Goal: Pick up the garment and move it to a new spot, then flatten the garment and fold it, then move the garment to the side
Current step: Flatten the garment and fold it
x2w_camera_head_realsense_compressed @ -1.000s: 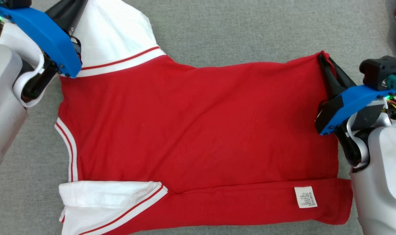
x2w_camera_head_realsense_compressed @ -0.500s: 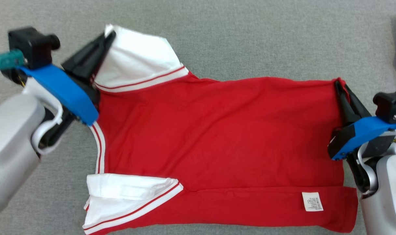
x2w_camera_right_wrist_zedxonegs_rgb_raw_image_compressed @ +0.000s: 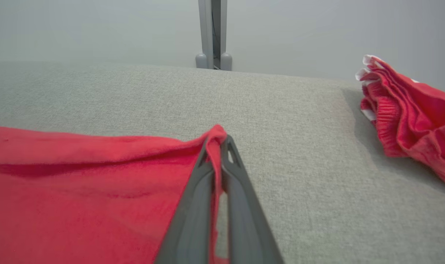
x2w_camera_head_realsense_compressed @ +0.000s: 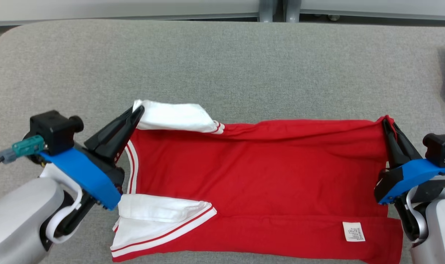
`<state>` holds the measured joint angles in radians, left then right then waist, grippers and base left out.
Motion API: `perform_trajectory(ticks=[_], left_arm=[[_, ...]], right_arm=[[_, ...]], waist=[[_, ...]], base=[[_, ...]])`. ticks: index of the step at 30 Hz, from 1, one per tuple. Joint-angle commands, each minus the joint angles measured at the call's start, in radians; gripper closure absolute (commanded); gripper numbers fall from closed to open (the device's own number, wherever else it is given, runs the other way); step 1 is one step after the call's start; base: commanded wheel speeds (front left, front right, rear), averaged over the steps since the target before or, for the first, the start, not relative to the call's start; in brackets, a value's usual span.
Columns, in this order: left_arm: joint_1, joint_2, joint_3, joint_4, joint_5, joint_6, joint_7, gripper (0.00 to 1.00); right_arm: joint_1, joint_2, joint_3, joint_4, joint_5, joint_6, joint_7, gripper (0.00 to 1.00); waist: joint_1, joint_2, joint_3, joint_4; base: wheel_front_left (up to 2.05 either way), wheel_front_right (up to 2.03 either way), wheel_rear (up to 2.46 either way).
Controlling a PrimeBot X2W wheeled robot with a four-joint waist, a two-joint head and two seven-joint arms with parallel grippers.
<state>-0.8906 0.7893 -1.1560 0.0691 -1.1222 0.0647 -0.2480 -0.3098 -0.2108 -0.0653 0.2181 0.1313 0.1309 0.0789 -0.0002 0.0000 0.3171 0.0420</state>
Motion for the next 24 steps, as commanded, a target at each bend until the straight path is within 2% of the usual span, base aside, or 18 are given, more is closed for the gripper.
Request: perform_trajectory(ticks=[1, 11, 24], left_arm=[[0.019, 0.012, 0.003, -0.008, -0.007, 0.009, -0.005, 1.00], [0.145, 0.041, 0.009, -0.058, -0.031, 0.057, -0.014, 1.00], [0.269, 0.021, 0.032, -0.035, -0.026, 0.071, -0.017, 1.00]], right_arm=[[0.015, -0.004, -0.004, 0.003, 0.001, 0.000, -0.007, 1.00], [0.095, 0.011, -0.019, -0.003, 0.000, 0.000, -0.058, 1.00], [0.199, 0.053, -0.023, -0.031, 0.014, 0.000, -0.094, 1.00]], waist=[[0.0002, 0.0000, -0.009, 0.005], [0.0002, 0.0000, -0.052, 0.010], [0.0002, 0.0000, -0.087, 0.008]], base=[[0.00, 0.00, 0.00], [0.00, 0.00, 0.00], [0.00, 0.00, 0.00]])
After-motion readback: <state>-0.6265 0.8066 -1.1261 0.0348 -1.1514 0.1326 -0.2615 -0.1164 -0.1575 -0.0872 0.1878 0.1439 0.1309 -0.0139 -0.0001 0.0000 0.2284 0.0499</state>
